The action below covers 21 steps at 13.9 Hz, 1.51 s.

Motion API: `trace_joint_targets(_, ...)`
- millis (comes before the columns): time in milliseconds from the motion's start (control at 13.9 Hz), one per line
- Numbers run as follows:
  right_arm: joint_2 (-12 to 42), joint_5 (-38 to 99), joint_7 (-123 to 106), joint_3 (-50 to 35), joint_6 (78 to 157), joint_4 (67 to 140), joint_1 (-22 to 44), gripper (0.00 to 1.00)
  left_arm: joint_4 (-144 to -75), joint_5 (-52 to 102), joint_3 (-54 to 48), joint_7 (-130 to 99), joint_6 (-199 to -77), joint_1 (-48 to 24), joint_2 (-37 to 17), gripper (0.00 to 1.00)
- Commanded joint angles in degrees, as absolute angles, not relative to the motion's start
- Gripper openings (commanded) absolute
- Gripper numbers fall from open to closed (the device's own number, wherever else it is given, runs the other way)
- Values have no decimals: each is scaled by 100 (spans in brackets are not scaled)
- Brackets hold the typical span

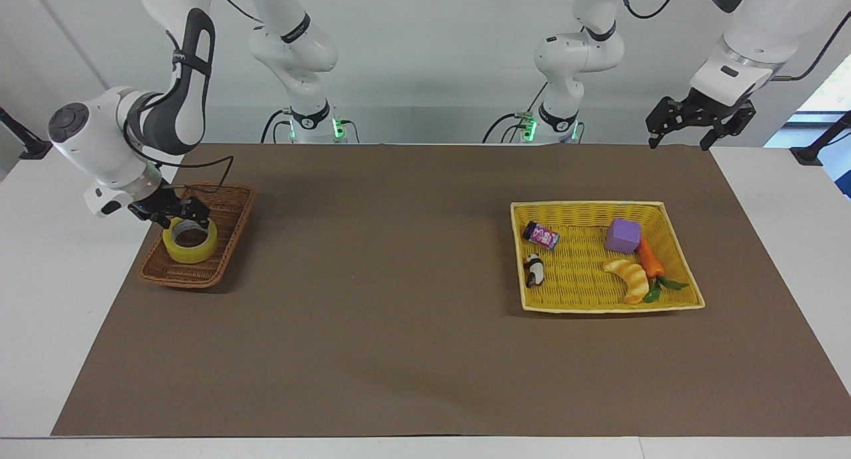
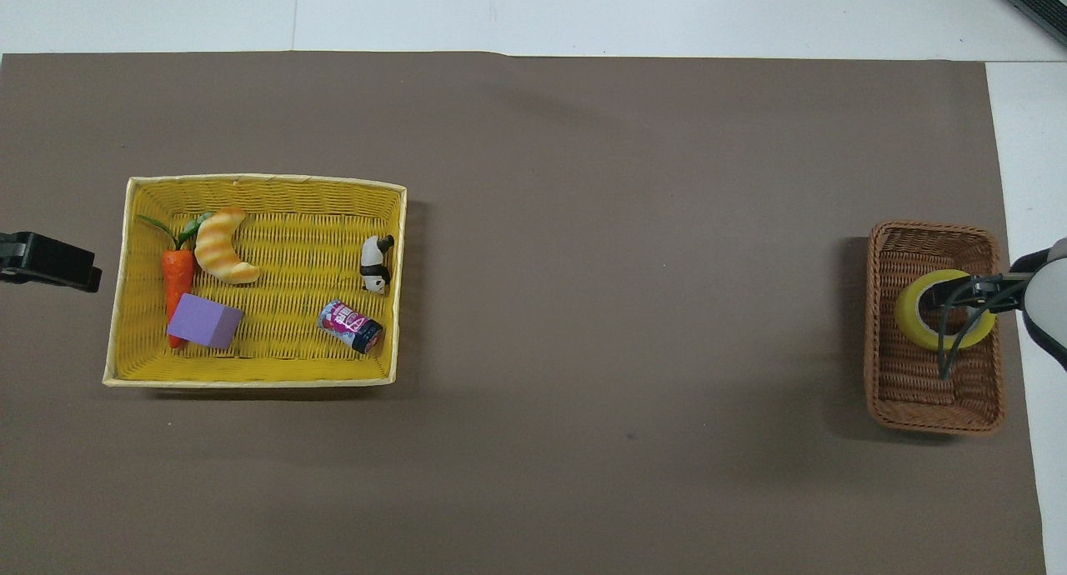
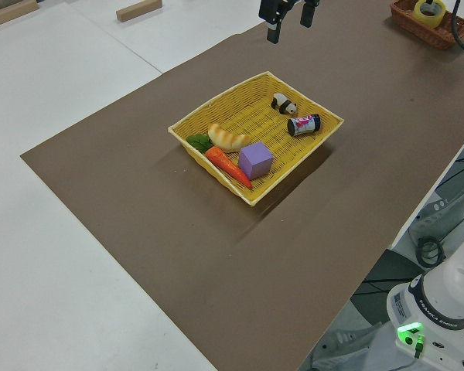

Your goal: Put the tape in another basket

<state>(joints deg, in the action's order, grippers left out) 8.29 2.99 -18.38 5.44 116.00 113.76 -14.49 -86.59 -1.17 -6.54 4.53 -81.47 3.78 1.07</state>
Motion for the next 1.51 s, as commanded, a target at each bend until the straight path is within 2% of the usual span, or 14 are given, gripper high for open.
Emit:
trace_joint_targets(0,721,281,-1531,449,11235,11137,-1415,100,-8833,-158,-694,510,-8139,475,264,100)
trace_joint_targets(287,572,299,-854,387,10031,10329,-1117,100,-8824,-158,-703,448,-8112,475,255,100)
trace_joint_targets(789,-544,45,139,352,9344,10161,-28,100,-8807,-35,-703,457,-8296,457,246,100)
trace_joint_targets(1076,-563,-255,501,343,8694,9459,308,100,-8815,-35,-703,466,-8350,431,246,100)
trace_joint_targets(1291,-160,-167,466,422,7615,8187,159,100,-8815,-35,-703,527,-8350,457,264,100)
trace_joint_targets(1363,-45,-132,475,431,7446,7887,150,100,-8815,-35,-703,527,-8350,457,255,100)
trace_joint_targets(1435,-35,-36,509,431,7644,7927,158,100,-8807,-35,-703,519,-8358,457,255,100)
